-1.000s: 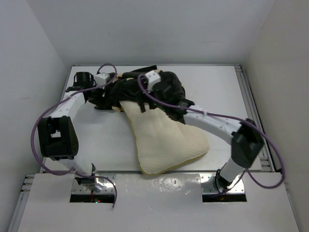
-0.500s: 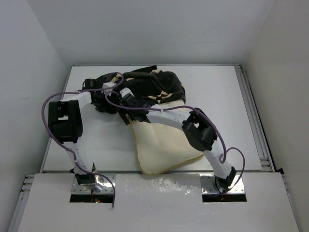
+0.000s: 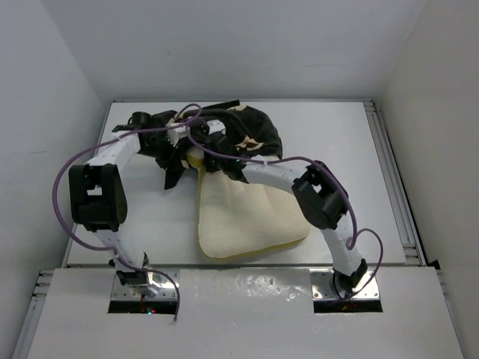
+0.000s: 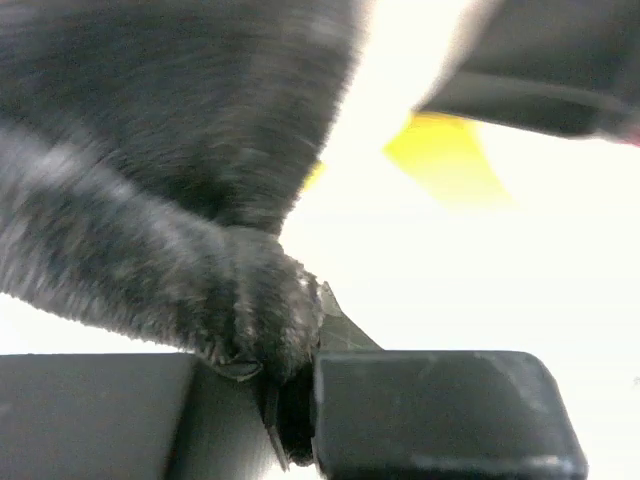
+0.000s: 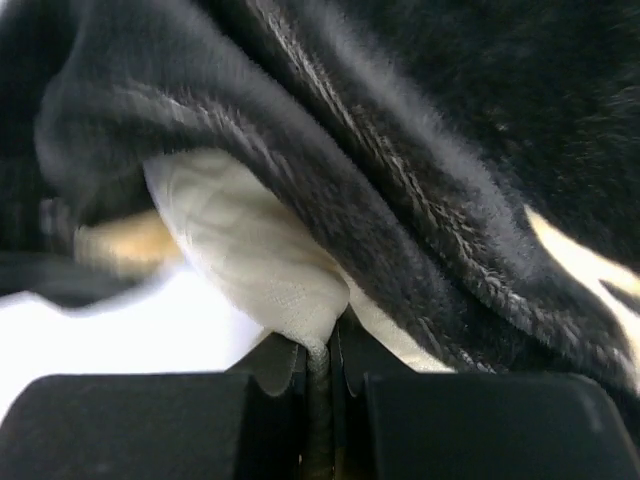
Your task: Put the pillow into the pillowcase
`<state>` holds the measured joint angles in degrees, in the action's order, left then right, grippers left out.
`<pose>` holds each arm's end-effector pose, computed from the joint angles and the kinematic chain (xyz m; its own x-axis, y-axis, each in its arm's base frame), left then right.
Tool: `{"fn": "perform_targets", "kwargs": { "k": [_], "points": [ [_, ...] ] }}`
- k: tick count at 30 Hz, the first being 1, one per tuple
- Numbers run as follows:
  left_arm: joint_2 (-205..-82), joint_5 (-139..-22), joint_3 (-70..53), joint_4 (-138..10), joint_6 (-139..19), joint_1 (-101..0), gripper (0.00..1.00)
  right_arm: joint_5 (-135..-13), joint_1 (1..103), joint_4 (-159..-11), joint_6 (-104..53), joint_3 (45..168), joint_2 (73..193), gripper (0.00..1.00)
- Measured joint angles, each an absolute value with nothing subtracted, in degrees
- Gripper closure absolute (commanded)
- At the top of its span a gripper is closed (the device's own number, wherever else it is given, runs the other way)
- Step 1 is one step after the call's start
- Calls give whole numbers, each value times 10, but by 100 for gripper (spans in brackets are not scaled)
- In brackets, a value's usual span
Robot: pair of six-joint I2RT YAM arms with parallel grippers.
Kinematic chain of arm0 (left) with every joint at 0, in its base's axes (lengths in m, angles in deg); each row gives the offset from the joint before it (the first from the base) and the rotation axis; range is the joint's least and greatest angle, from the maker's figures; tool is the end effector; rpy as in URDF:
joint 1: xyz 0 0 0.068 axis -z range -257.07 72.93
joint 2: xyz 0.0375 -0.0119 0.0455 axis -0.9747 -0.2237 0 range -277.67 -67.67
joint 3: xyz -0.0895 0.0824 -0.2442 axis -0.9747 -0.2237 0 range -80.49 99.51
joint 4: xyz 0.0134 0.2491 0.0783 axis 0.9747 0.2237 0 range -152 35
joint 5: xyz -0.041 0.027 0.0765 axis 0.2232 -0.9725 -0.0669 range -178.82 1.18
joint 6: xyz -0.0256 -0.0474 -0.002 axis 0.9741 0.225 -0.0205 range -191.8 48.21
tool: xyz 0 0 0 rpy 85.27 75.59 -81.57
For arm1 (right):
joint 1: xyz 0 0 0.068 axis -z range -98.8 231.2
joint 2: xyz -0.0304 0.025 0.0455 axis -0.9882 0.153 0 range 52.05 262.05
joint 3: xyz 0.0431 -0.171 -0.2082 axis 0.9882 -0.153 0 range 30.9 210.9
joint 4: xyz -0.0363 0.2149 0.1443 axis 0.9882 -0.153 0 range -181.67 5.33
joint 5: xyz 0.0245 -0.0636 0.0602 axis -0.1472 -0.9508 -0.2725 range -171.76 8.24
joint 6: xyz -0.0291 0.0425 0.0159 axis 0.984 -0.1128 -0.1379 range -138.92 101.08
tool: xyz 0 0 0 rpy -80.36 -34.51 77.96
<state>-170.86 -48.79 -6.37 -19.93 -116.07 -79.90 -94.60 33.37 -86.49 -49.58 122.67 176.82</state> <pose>0.3570 -0.0053 0.2082 -0.5581 0.5076 -0.6564 0.7814 0.5876 -0.2101 0.3402 0.3638 0.1851 -0.6359 0.0386 -0.7708 -0.3207 0.8952 0.3094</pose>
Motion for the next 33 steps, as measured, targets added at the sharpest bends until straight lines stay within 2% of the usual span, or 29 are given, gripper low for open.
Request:
{"fn": "perform_targets", "kwargs": {
  "k": [4, 8, 17, 18, 19, 20, 21, 22, 23, 25, 28, 29, 30, 31, 32, 33],
  "points": [
    [-1682, -451, -2, -78, -1303, -755, 100, -955, 356, -791, -551, 1188, 1715, 100],
    [-1678, -421, 8, 12, -1391, -712, 100, -1003, 376, -734, -592, 1188, 1680, 100],
    [-1669, -388, 8, 78, -1433, -669, 100, -1089, 377, -742, -641, 1216, 1691, 100],
    [-1663, -387, 8, 81, -1433, -665, 100, -1088, 377, -742, -641, 1223, 1701, 97],
    [-1655, -387, 8, 83, -1430, -661, 94, -1084, 377, -739, -640, 1227, 1710, 84],
    [-1648, -387, 8, 86, -1428, -658, 88, -1077, 378, -734, -635, 1228, 1718, 64],
    [-1640, -388, 8, 90, -1429, -657, 82, -1063, 378, -730, -635, 1227, 1724, 24],
    [-1632, -389, 7, 95, -1427, -655, 69, -1045, 380, -724, -630, 1226, 1728, 12],
    [-1624, -388, 3, 101, -1426, -656, 62, -1024, 381, -713, -619, 1217, 1729, 1],
    [-1607, -386, -15, 112, -1422, -670, 50, -976, 386, -675, -604, 1177, 1718, 1],
    [-1594, -389, -34, 130, -1418, -704, 43, -908, 391, -636, -574, 1079, 1677, 1],
    [-1593, -390, -33, 132, -1415, -718, 42, -891, 393, -633, -562, 1049, 1658, 4],
    [-1593, -391, -31, 133, -1412, -730, 41, -878, 394, -633, -553, 1027, 1640, 13],
    [-1593, -393, -25, 136, -1407, -740, 40, -862, 394, -636, -538, 1006, 1618, 58],
    [-1593, -393, -14, 138, -1403, -749, 40, -847, 394, -640, -521, 992, 1597, 87],
    [-1593, -393, 1, 138, -1399, -755, 40, -834, 394, -645, -512, 981, 1574, 100]
  ]
}}
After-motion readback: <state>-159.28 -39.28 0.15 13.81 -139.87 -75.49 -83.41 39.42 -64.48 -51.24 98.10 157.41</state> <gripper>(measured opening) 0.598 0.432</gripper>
